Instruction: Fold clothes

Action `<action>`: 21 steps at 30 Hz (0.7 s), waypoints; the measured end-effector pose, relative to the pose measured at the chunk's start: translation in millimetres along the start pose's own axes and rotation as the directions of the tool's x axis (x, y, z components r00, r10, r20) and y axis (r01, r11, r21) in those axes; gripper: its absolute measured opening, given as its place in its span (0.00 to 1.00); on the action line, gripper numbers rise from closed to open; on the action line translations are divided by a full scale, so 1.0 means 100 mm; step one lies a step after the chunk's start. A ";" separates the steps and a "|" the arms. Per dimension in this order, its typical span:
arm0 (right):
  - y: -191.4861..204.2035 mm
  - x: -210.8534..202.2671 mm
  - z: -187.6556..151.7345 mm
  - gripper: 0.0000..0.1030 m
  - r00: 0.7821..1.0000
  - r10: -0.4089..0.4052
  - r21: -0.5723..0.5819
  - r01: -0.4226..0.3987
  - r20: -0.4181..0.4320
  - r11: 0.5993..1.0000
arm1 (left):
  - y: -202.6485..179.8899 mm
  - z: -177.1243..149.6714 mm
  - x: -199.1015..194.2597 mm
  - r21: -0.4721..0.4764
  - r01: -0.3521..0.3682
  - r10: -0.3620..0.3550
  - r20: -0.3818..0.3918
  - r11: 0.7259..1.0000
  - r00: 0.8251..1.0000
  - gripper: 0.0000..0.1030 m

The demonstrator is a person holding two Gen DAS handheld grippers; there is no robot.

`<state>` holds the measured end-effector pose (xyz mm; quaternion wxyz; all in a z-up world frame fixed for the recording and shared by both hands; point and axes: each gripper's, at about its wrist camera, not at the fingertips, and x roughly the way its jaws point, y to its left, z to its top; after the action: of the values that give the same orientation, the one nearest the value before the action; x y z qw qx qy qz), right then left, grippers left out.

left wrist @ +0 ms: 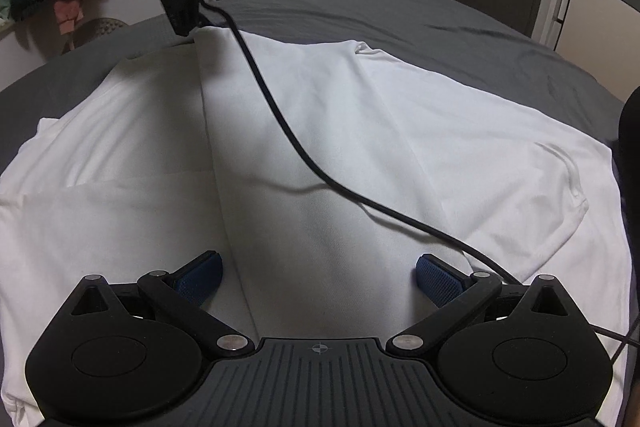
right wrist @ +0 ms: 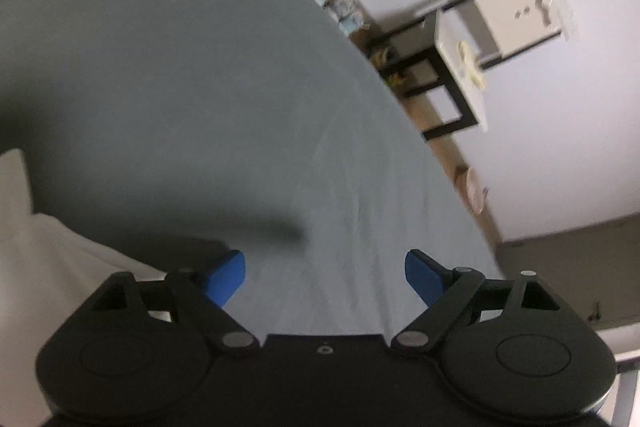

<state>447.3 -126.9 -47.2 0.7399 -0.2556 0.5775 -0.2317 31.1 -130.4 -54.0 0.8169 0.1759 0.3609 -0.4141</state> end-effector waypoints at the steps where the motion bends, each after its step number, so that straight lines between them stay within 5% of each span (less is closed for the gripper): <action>1: -0.03 -0.02 0.02 0.84 0.999 0.047 0.008 -0.047 -0.004 0.999 | 0.01 0.00 0.00 0.000 0.001 -0.001 0.000 1.000 1.000 1.00; 4: -0.09 -0.16 0.09 0.85 0.978 0.209 0.009 -0.209 -0.016 0.978 | 0.02 0.01 0.00 0.003 0.000 0.000 -0.002 1.000 1.000 1.00; 7: -0.02 -0.35 0.13 0.87 0.964 0.262 -0.081 -0.265 -0.040 0.961 | 0.01 0.01 0.01 0.008 -0.005 0.005 -0.004 1.000 1.000 1.00; 13: 0.29 -0.13 -0.01 0.90 0.975 0.139 -0.237 -0.179 -0.175 0.955 | -0.01 0.01 0.02 0.009 -0.010 0.010 -0.004 1.000 1.000 1.00; 15: 0.32 -0.09 -0.03 0.98 0.982 0.088 -0.247 -0.127 -0.164 0.961 | -0.02 0.01 0.02 0.009 -0.010 0.010 -0.002 1.000 1.000 1.00; 21: 0.21 0.02 0.04 0.95 0.993 -0.033 -0.212 0.008 -0.117 0.977 | 0.01 -0.02 0.02 0.011 -0.005 0.005 0.000 1.000 1.000 1.00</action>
<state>452.4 -112.1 -61.7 0.6702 -0.3243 0.6395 -0.1918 31.6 -129.9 -56.2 0.8169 0.1812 0.3582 -0.4142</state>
